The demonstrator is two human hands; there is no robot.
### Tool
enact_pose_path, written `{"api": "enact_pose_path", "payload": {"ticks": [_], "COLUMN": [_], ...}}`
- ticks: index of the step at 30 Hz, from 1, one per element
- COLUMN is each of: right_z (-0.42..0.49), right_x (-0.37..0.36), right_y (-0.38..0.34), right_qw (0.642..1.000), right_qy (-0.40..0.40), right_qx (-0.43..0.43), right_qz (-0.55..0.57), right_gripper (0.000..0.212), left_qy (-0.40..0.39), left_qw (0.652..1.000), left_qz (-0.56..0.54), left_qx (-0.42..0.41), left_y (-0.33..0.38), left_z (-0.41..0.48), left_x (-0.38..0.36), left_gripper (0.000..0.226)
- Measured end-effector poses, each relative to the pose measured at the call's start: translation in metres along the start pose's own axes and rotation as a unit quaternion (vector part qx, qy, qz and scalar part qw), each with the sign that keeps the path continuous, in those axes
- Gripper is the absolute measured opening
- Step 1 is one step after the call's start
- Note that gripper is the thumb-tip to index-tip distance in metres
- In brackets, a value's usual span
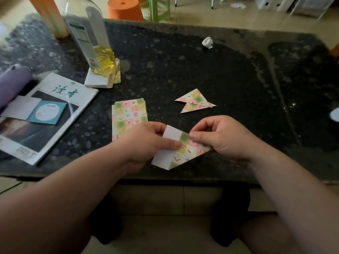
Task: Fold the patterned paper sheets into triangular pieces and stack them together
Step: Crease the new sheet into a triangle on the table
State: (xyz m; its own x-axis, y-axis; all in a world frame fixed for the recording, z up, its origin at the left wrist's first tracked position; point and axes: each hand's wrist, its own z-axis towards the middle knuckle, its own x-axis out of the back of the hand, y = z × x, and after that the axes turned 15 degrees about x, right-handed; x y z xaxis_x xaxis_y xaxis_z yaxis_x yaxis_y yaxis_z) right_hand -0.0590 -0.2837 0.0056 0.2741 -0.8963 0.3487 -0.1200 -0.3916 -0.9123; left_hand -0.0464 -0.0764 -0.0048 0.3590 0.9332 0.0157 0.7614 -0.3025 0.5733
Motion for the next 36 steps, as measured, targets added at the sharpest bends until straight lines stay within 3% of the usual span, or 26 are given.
{"api": "enact_pose_path", "payload": {"ticks": [6,12,14,16,19,21,23,27,29,31,33,34,36], "right_z": [0.002,0.013,0.012,0.006,-0.006,-0.009,-0.008,-0.006,-0.008,-0.011,-0.013,-0.015,-0.018], "right_x": [-0.002,-0.002,-0.004,-0.007,-0.017,-0.026,-0.029,-0.015,-0.009,-0.008,-0.008,-0.008,-0.008], "right_y": [0.002,0.015,0.017,0.016,0.015,0.019,0.025,0.036,0.041,0.049,0.059,0.064,0.071], "right_qw": [0.999,0.989,0.963,0.922,0.907,0.906,0.905,0.892,0.886,0.883,0.878,0.876,0.877], "right_qy": [0.023,0.115,0.159,0.163,0.070,0.023,0.025,0.071,0.077,0.081,0.085,0.084,0.069], "right_qx": [0.019,0.024,0.060,0.159,0.261,0.272,0.292,0.338,0.343,0.344,0.347,0.348,0.341], "right_qz": [0.027,-0.085,-0.207,-0.314,-0.322,-0.322,-0.308,-0.293,-0.302,-0.310,-0.318,-0.323,-0.331], "right_gripper": [0.011,0.020,0.032,0.042,0.043,0.036,0.021,0.014,0.013,0.014,0.014,0.014,0.014], "left_qy": [-0.001,0.034,0.079,0.111,0.126,0.102,0.069,0.006,-0.036,0.009,0.112,0.139,0.150], "left_qw": [1.000,0.996,0.994,0.987,0.962,0.959,0.966,0.982,0.989,0.983,0.881,0.834,0.793], "left_qz": [-0.012,0.055,0.011,-0.107,-0.241,-0.262,-0.248,-0.180,-0.131,0.098,0.369,0.426,0.449], "left_qx": [0.004,-0.060,-0.072,-0.051,-0.018,-0.018,-0.026,-0.050,-0.064,-0.157,-0.275,-0.322,-0.384], "left_y": [-0.002,-0.004,-0.005,-0.005,-0.006,-0.009,-0.014,-0.020,-0.023,-0.029,-0.035,-0.038,-0.043], "left_z": [0.003,0.000,-0.002,-0.002,0.003,0.004,0.004,0.000,-0.002,-0.001,0.006,0.010,0.018], "left_x": [0.000,0.003,0.001,-0.004,-0.010,-0.014,-0.018,-0.019,-0.014,-0.004,0.004,0.005,0.004], "left_gripper": [0.039,0.087,0.078,0.058,0.038,0.026,0.018,0.005,0.015,0.028,0.031,0.028,0.018]}}
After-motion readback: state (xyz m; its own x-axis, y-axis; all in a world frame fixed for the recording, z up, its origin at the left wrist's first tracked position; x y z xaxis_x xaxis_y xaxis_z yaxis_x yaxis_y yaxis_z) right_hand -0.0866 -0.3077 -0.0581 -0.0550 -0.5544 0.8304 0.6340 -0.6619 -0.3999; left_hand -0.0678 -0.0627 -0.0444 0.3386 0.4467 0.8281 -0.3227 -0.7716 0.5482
